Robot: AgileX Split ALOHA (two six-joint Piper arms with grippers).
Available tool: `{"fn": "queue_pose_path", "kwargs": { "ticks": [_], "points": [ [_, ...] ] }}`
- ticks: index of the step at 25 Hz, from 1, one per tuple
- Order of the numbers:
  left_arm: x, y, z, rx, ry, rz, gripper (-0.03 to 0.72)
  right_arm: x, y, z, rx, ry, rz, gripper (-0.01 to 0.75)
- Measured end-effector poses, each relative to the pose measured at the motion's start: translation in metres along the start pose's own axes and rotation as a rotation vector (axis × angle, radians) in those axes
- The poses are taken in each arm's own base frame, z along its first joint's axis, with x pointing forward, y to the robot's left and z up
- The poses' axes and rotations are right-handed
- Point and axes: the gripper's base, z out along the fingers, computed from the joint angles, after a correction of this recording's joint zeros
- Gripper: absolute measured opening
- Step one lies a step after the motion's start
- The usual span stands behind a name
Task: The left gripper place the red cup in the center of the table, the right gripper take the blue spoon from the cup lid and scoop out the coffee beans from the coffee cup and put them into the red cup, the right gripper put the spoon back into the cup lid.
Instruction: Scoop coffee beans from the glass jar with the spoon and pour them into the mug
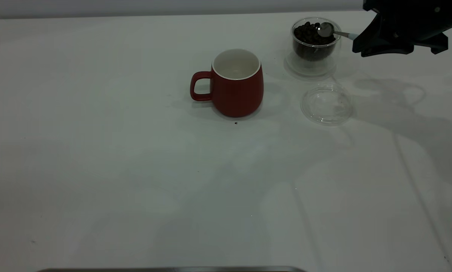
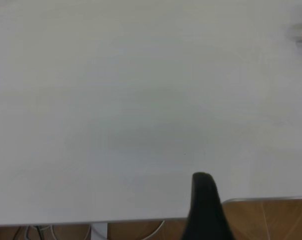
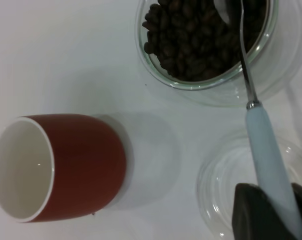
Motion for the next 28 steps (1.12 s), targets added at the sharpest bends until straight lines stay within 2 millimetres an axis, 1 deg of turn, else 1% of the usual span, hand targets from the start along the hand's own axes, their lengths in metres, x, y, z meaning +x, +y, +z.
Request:
{"fn": "queue_pose_path", "kwargs": {
  "ticks": [9, 20, 22, 28],
  "points": [
    [0.0, 0.0, 0.0, 0.0, -0.001, 0.0, 0.587, -0.002, -0.002, 0.02, -0.03, 0.031, 0.052, 0.113],
    [0.0, 0.0, 0.0, 0.0, 0.0, 0.0, 0.587, 0.0, 0.001, 0.019, -0.09, 0.058, 0.144, 0.113],
    [0.0, 0.0, 0.0, 0.0, 0.0, 0.0, 0.587, 0.0, -0.002, 0.019, -0.115, 0.066, 0.174, 0.113],
    [0.0, 0.0, 0.0, 0.0, 0.0, 0.0, 0.587, 0.002, -0.023, 0.023, -0.207, 0.083, 0.298, 0.113]
  ]
}}
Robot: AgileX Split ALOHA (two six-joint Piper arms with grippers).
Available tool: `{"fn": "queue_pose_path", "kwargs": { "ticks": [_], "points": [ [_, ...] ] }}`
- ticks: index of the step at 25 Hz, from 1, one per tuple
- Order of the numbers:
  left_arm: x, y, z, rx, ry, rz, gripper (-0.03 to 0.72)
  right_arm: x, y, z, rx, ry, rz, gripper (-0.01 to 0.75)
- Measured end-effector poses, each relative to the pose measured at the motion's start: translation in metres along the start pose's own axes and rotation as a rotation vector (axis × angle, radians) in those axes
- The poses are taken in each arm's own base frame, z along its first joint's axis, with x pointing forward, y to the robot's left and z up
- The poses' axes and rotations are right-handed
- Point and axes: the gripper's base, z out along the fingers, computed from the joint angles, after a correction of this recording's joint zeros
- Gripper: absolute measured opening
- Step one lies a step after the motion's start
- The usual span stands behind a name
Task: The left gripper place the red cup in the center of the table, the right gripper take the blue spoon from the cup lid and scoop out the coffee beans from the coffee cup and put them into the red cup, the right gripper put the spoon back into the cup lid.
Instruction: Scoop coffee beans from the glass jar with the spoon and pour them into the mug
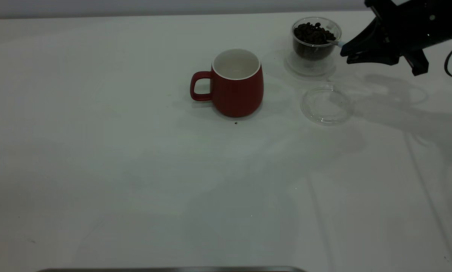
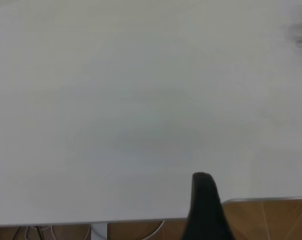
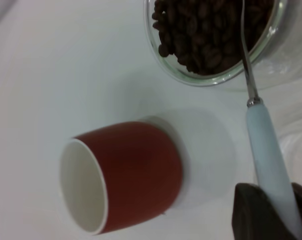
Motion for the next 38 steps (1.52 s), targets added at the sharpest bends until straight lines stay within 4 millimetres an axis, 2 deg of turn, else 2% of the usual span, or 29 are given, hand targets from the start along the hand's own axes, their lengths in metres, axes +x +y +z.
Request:
{"fn": "queue_pose_path", "kwargs": {
  "ticks": [6, 11, 22, 31, 38],
  "points": [
    [0.0, 0.0, 0.0, 0.0, 0.0, -0.001, 0.587, -0.002, -0.013, -0.001, -0.105, 0.004, 0.094, 0.113],
    [0.0, 0.0, 0.0, 0.0, 0.0, -0.004, 0.587, -0.001, -0.016, 0.002, -0.185, 0.012, 0.154, 0.113],
    [0.0, 0.0, 0.0, 0.0, 0.0, -0.004, 0.587, 0.001, -0.016, 0.005, -0.248, 0.018, 0.208, 0.113],
    [0.0, 0.0, 0.0, 0.0, 0.0, -0.004, 0.587, -0.004, -0.02, -0.004, -0.303, 0.016, 0.235, 0.113],
    [0.0, 0.0, 0.0, 0.0, 0.0, -0.003, 0.587, -0.004, -0.015, -0.009, -0.39, 0.041, 0.235, 0.113]
  ]
}}
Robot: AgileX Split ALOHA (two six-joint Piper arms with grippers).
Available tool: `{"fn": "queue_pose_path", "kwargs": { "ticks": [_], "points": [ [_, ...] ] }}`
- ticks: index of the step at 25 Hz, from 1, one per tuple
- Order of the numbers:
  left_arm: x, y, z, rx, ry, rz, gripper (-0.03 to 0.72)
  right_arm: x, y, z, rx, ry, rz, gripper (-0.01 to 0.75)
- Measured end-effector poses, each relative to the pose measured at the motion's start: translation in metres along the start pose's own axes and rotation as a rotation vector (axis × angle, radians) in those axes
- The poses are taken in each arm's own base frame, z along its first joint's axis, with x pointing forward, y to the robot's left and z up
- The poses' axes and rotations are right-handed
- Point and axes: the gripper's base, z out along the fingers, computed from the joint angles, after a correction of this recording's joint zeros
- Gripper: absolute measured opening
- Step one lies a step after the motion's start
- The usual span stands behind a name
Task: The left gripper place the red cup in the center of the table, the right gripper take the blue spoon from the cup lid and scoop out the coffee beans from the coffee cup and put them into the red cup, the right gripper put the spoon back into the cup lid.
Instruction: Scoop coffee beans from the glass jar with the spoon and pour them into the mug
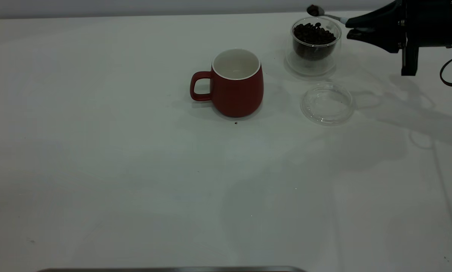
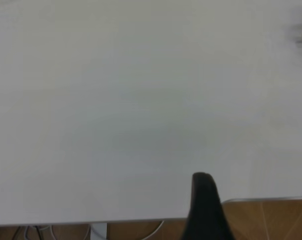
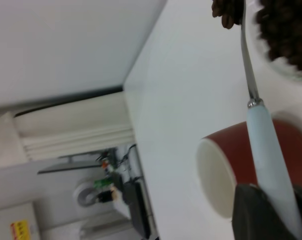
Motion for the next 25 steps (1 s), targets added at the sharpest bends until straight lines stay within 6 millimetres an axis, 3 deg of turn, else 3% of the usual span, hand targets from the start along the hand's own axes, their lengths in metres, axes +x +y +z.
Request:
{"fn": "queue_pose_path", "kwargs": {
  "ticks": [7, 18, 25],
  "points": [
    [0.0, 0.0, 0.0, 0.0, 0.0, 0.0, 0.587, 0.007, 0.001, 0.003, 0.002, 0.068, -0.068, 0.113],
    [0.0, 0.0, 0.0, 0.0, 0.0, 0.001, 0.587, 0.045, 0.01, 0.04, 0.031, 0.252, -0.148, 0.113],
    [0.0, 0.0, 0.0, 0.0, -0.001, 0.003, 0.587, 0.058, 0.01, 0.048, 0.058, 0.336, -0.191, 0.113]
  ]
}}
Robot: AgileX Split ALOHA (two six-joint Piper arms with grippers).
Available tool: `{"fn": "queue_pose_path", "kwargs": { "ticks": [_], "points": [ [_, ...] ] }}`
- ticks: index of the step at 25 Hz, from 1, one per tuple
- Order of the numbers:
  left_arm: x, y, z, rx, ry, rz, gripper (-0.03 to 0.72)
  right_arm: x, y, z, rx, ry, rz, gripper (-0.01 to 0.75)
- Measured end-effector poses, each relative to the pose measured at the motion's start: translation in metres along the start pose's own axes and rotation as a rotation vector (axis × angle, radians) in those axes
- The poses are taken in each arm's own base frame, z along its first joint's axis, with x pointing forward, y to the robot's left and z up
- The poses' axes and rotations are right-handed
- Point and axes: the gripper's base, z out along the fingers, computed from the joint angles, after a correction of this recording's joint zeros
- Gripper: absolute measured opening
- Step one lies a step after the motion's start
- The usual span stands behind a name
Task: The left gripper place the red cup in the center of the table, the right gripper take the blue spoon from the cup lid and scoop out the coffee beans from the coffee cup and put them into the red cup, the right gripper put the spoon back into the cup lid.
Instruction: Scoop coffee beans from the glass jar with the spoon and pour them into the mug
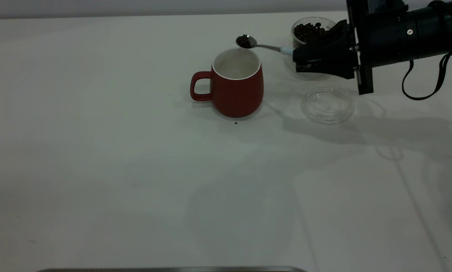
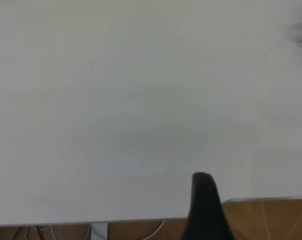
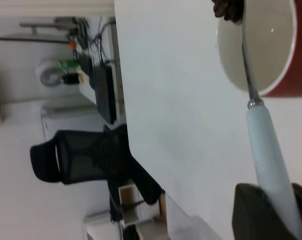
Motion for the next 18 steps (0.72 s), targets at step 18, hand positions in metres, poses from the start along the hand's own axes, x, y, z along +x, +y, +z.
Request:
{"fn": "queue_pose_path", "kwargs": {
  "ticks": [18],
  "points": [
    [0.0001, 0.0, 0.0, 0.0, 0.001, 0.0, 0.587, 0.0022, -0.0049, -0.0002, 0.049, 0.033, -0.34, 0.113]
  ]
}}
